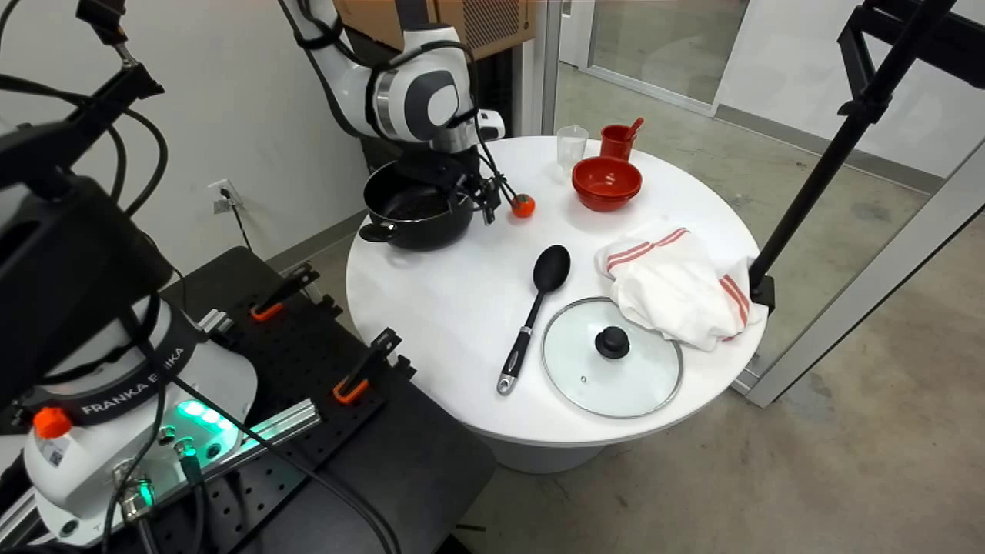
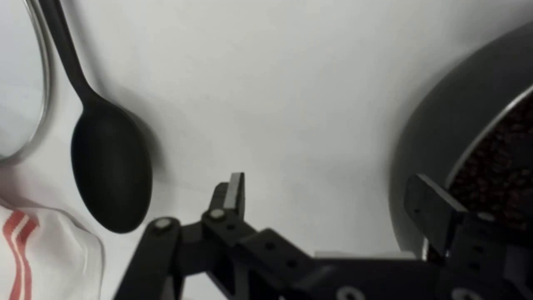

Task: Move the black pot to the right

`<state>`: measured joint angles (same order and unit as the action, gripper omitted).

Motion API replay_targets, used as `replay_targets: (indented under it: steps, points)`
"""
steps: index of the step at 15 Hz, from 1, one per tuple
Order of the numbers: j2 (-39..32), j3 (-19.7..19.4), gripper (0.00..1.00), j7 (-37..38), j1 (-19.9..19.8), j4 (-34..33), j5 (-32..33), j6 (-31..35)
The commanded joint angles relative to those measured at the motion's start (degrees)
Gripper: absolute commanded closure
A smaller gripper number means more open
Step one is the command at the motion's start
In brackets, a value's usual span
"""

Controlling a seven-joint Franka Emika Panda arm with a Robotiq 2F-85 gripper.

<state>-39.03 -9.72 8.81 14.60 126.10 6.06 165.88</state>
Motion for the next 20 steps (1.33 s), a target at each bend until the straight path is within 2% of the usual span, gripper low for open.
replay_targets:
  steps: [1,6,12,16,20]
  points:
    - [-2.7,-1.1,0.01,0.6,-0.4,-1.1,0.8,-2.3]
    - [-2.1,0.7,0.00,-0.1,-1.2,-0.5,0.2,-3.6]
    - [4.9,2.2,0.00,1.6,-0.4,-1.7,-0.2,-9.1]
    - [9.3,4.8,0.00,1.4,-2.2,-2.8,-0.8,-12.7]
    - [9.9,6.7,0.00,1.2,-3.2,-2.8,-0.5,-13.5]
